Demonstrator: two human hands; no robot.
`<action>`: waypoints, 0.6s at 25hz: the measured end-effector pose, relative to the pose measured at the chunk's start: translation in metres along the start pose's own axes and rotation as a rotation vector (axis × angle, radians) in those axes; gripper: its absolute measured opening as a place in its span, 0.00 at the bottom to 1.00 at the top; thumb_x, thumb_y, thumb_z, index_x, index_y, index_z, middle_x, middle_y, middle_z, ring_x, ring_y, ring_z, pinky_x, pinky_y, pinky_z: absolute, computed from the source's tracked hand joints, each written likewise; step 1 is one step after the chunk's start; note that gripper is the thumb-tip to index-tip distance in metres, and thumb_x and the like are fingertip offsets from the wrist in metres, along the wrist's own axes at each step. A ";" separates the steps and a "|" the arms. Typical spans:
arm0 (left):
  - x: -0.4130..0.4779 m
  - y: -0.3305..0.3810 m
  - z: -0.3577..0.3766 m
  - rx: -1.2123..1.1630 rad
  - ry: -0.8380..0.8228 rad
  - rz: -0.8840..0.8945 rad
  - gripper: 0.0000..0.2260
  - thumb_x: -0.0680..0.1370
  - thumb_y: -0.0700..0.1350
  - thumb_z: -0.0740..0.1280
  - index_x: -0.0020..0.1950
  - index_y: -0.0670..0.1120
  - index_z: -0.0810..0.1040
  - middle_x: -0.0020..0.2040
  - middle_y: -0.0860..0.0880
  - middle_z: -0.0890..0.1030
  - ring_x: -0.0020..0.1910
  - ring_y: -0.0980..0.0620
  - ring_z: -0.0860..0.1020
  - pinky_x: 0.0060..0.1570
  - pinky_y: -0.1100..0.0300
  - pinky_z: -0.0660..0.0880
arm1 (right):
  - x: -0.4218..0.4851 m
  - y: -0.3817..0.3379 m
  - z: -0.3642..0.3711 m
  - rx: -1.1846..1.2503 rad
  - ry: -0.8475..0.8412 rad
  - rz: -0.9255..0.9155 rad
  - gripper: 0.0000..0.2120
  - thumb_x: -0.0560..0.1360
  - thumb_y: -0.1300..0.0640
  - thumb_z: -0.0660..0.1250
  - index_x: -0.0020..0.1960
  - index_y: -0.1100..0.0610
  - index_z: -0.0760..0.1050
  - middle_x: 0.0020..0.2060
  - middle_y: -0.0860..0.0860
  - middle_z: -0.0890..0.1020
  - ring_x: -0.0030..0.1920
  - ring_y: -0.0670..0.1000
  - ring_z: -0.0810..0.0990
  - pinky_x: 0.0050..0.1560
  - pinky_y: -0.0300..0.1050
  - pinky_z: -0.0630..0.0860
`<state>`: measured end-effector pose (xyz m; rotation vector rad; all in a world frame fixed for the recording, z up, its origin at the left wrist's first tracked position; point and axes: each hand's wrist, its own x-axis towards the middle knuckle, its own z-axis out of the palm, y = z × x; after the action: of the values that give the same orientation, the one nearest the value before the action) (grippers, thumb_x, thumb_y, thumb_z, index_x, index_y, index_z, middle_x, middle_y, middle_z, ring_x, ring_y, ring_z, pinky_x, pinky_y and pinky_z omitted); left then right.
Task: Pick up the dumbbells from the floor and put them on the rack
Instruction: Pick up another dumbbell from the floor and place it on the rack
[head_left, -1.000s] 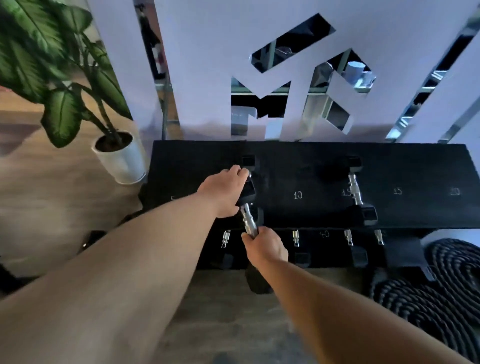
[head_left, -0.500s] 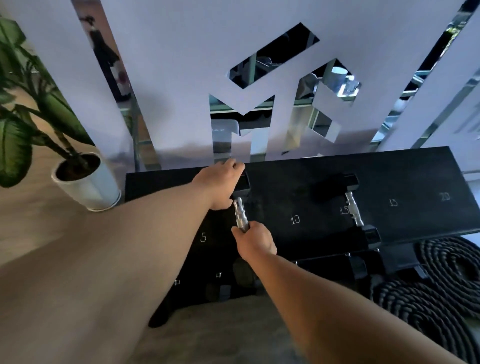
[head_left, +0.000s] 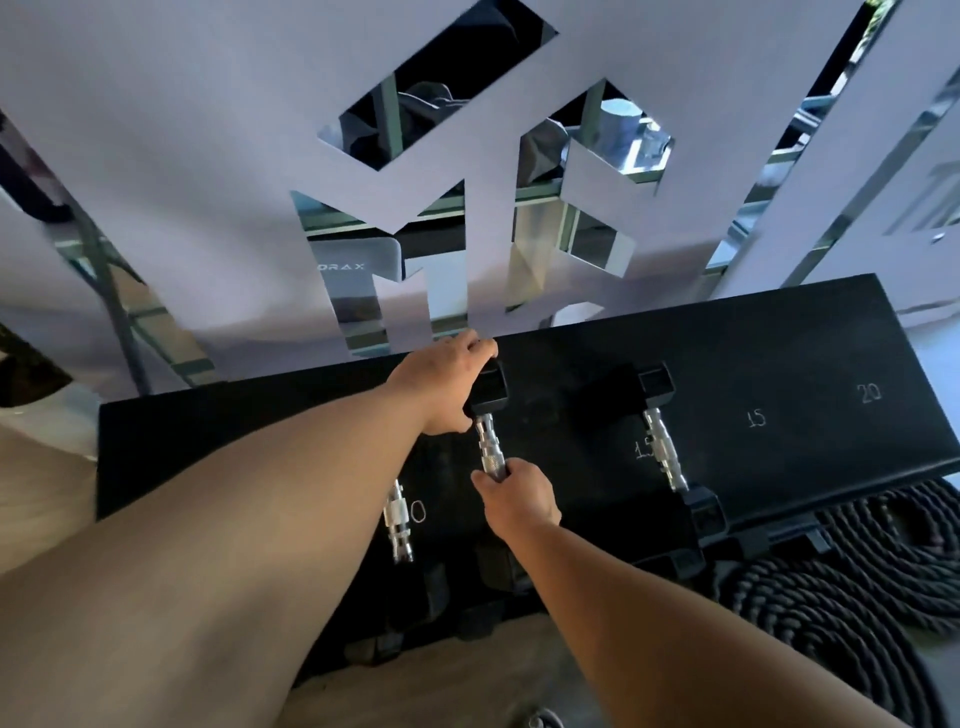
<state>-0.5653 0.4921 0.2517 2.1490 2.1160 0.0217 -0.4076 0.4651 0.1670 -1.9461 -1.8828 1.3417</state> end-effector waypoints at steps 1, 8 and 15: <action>0.013 0.003 0.007 -0.008 -0.005 0.000 0.42 0.66 0.46 0.81 0.74 0.49 0.63 0.67 0.47 0.71 0.58 0.46 0.76 0.50 0.51 0.79 | 0.012 0.005 -0.005 0.005 -0.009 0.018 0.11 0.78 0.43 0.69 0.42 0.47 0.75 0.36 0.46 0.81 0.39 0.48 0.80 0.59 0.59 0.78; 0.094 0.027 0.072 0.012 -0.079 -0.011 0.43 0.66 0.46 0.81 0.74 0.52 0.61 0.63 0.49 0.70 0.56 0.49 0.73 0.46 0.54 0.76 | 0.095 0.047 -0.018 0.103 -0.111 0.126 0.12 0.77 0.47 0.71 0.40 0.50 0.74 0.36 0.49 0.79 0.37 0.51 0.78 0.60 0.63 0.78; 0.122 0.040 0.123 0.017 -0.169 -0.034 0.44 0.67 0.46 0.81 0.76 0.53 0.59 0.65 0.49 0.68 0.57 0.50 0.73 0.45 0.58 0.73 | 0.130 0.088 -0.017 0.130 -0.197 0.158 0.10 0.77 0.48 0.72 0.43 0.52 0.76 0.40 0.51 0.82 0.43 0.56 0.82 0.61 0.63 0.77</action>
<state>-0.5114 0.6039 0.1238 2.0439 2.0628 -0.1756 -0.3530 0.5650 0.0576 -1.9980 -1.6977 1.7133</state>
